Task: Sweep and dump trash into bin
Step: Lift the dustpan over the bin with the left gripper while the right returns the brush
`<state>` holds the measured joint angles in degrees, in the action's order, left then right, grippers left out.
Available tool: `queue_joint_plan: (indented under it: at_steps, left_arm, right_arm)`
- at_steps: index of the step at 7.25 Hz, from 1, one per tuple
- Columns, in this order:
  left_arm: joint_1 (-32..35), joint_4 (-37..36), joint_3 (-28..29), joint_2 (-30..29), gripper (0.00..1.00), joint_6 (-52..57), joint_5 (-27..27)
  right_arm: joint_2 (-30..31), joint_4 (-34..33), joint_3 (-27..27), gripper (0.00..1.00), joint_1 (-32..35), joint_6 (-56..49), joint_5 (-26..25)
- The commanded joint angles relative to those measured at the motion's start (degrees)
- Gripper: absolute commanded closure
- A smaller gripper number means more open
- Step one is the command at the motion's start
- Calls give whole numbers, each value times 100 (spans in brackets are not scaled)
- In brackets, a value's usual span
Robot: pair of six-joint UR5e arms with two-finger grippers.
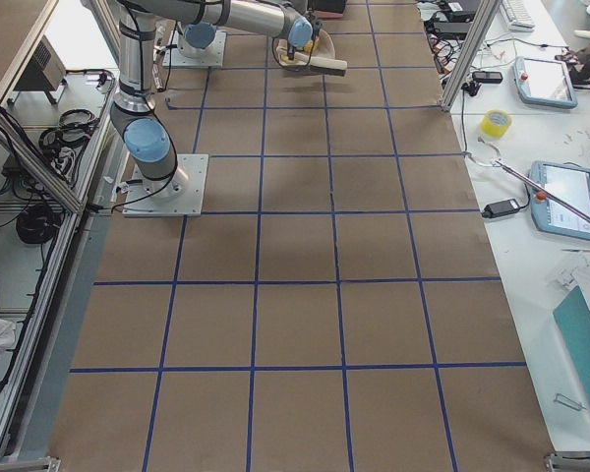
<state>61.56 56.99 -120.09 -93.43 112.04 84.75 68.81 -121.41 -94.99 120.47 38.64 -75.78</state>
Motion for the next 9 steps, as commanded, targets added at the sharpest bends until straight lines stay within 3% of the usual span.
queue_joint_plan:
  at_steps: [1, 3, 4, 7, 8, 9]
  left_arm:
    - [-853, 1185, 895, 26, 95, 528, -178]
    - [-1354, 2251, 2168, -87, 95, 939, -143]
    - [-1688, 2238, 2435, -192, 95, 1160, -91]
    - [-2515, 1781, 3042, -359, 96, 1960, 514]
    - [-2535, 1328, 3184, -403, 100, 1997, 995]
    - [-2526, 636, 3150, -413, 100, 2214, 1365]
  right_arm:
    - [570, 1315, 208, 100, -968, -1499, -33]
    - [992, 2031, 297, 100, -1961, -2828, -645]
    - [1020, 2182, 315, 100, -2497, -3497, -988]
    - [968, 2105, 236, 100, -3879, -4898, -1141]
    - [907, 2000, 175, 100, -4169, -4927, -1262]
    - [802, 1477, 26, 100, -4399, -4936, -1585]
